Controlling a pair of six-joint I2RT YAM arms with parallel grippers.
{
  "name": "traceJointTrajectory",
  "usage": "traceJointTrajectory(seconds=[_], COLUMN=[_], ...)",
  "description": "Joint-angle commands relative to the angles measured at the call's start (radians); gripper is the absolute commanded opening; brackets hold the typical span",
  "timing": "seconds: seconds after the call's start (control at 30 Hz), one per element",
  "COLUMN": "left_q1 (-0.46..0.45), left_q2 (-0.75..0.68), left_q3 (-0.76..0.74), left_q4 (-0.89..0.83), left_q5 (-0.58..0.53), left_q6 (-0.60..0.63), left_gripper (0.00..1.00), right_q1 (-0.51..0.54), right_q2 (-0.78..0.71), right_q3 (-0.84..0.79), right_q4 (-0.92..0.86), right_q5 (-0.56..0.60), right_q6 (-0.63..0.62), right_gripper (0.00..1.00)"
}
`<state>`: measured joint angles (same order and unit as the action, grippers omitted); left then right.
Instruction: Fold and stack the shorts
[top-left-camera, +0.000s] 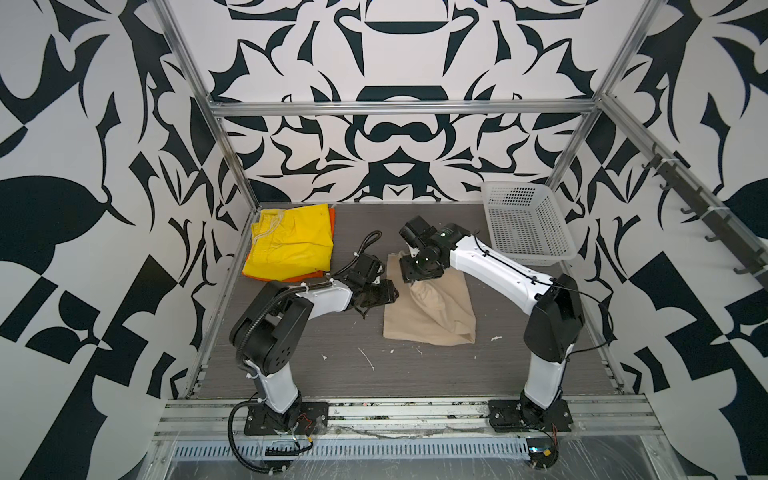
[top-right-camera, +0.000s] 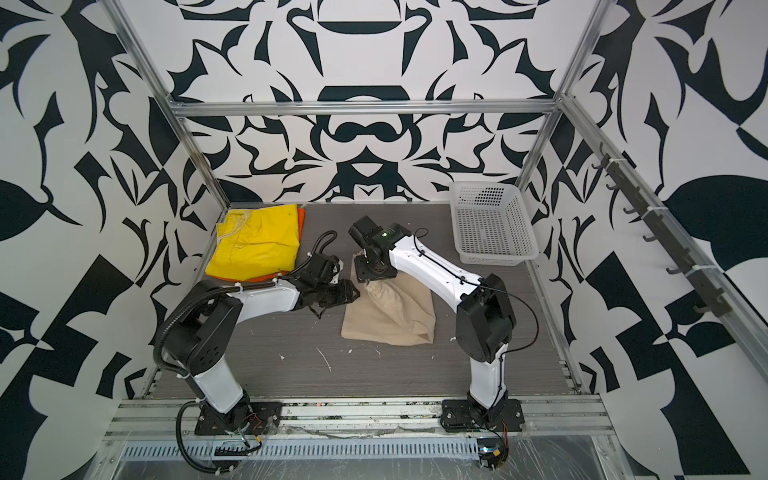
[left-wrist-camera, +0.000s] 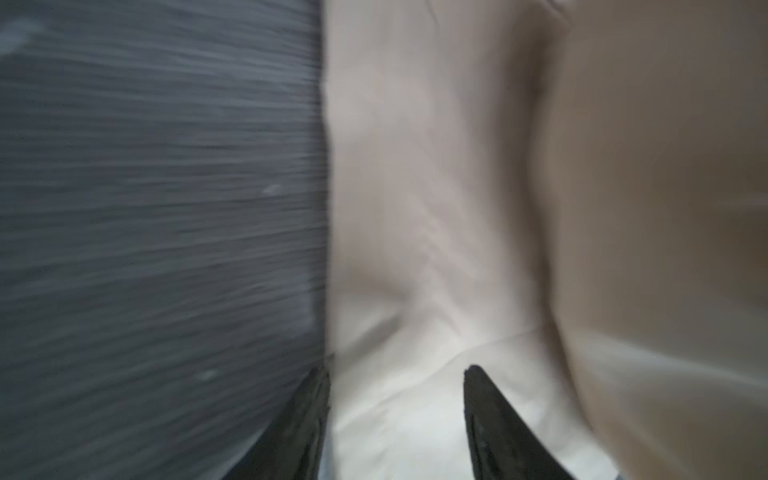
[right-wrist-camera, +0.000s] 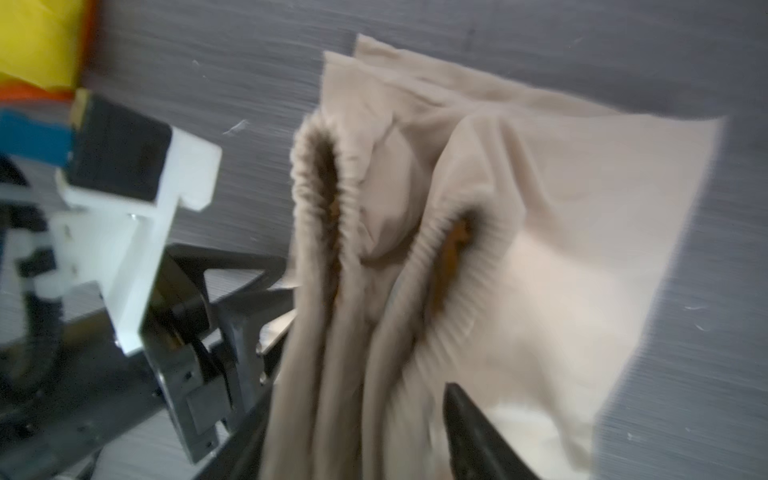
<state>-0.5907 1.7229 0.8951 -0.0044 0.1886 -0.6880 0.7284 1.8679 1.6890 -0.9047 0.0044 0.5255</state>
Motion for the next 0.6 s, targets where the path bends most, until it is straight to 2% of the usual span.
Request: traceJointTrajectory(seconds=[0.0,0.23,0.37,0.57], left_q1=[0.058,0.134,0.138,0.138], left_q2=[-0.103,-0.245,-0.258,-0.184], left_q3=[-0.039,-0.123,-0.171,-0.241], left_q4=[-0.042,-0.033,0.078,0.283], left_q5=[-0.001,0.06,0.144,0.241], left_q6=[-0.029,-0.083,-0.152,-0.303], left_gripper=[0.61,0.69,0.76,0.81], right_q1=[0.009,0.007,-0.01,-0.045], right_q2=[-0.062,-0.196,-0.163,-0.044], right_q3=[0.009,-0.084,-0.177,-0.245], right_q4=[0.101,0.057,0.129,0.254], right_q5=[-0.121,0.02,-0.044,-0.155], right_q6=[0.028,0.015,0.021,0.022], right_gripper=[0.8,0.78,0.69,0.53])
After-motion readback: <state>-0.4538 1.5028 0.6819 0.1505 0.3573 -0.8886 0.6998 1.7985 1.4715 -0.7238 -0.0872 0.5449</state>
